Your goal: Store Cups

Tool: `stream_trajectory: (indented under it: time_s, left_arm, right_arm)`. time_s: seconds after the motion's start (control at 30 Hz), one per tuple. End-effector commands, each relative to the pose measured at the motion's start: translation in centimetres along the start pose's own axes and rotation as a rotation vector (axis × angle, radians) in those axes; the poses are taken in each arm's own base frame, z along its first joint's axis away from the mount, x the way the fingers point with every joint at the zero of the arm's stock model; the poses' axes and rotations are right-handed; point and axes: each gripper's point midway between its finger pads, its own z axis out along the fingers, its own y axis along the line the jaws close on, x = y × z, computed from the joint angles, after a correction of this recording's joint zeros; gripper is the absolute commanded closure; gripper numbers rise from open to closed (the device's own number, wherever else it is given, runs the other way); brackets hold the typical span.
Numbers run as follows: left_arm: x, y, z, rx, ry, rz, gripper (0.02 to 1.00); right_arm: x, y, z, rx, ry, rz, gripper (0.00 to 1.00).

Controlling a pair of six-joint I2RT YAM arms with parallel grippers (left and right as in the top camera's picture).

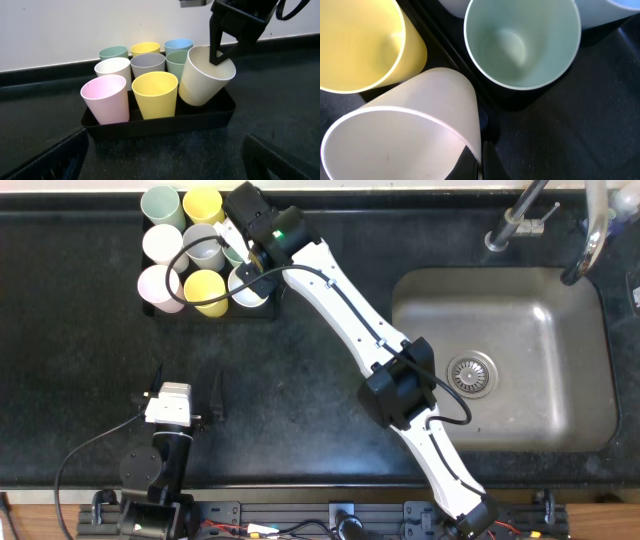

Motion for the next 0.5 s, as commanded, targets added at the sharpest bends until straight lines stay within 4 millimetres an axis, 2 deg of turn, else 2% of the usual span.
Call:
stream_trajectory:
  time_s: [0.03, 0.17, 0.4, 0.5]
  left_arm:
    - [0.0, -0.3, 0.0, 0.014, -0.006, -0.006, 0.023]
    - [0.0, -0.3, 0.0, 0.014, -0.006, -0.006, 0.020]
    - [0.0, -0.3, 0.0, 0.014, -0.006, -0.006, 0.020]
    - [0.0, -0.3, 0.0, 0.014, -0.006, -0.006, 0.020]
  right_arm:
    - [0.0, 0.2, 0.9, 0.005, 0.010, -0.020, 0.958]
    - [0.8, 0.4, 1.3, -0.002, 0.043, -0.030, 0.958]
    - [1.0, 0.4, 1.5, -0.003, 0.052, -0.035, 0.956]
    - [1.5, -0.1, 1.9, 0.025, 0.073, -0.038, 0.956]
